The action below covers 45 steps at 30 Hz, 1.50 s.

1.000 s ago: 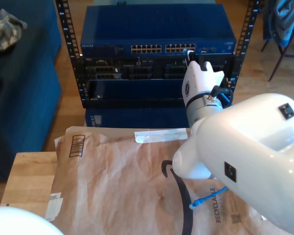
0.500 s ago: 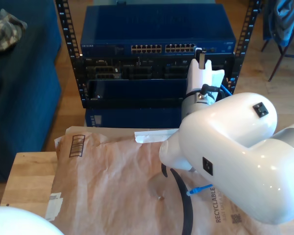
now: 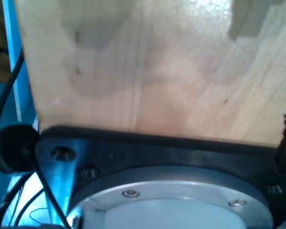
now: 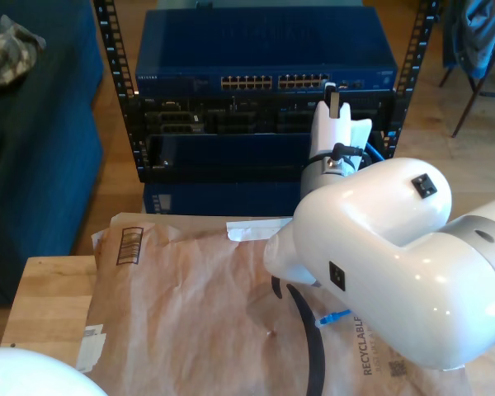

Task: Grab the cable and plug it in

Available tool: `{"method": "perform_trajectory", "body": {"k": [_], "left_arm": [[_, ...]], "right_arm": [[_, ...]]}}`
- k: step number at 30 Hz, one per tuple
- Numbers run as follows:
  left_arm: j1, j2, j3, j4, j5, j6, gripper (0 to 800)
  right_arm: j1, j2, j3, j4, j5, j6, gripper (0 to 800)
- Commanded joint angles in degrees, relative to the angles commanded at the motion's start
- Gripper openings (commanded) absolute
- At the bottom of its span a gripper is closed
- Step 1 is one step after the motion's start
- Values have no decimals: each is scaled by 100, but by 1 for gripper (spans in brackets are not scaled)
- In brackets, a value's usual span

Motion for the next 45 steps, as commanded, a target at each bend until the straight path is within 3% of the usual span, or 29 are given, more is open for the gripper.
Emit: {"method": "perform_trajectory", "body": {"k": [10, 17, 45], "left_arm": [[0, 0, 0, 0, 0, 0, 800], [0, 0, 0, 0, 0, 0, 800], [0, 0, 0, 0, 0, 0, 800]], "right_arm": [[-26, 79, -70, 0, 0, 9, 0], [-70, 299, -466, -9, 35, 9, 0], [-44, 316, -457, -9, -35, 26, 0]]}}
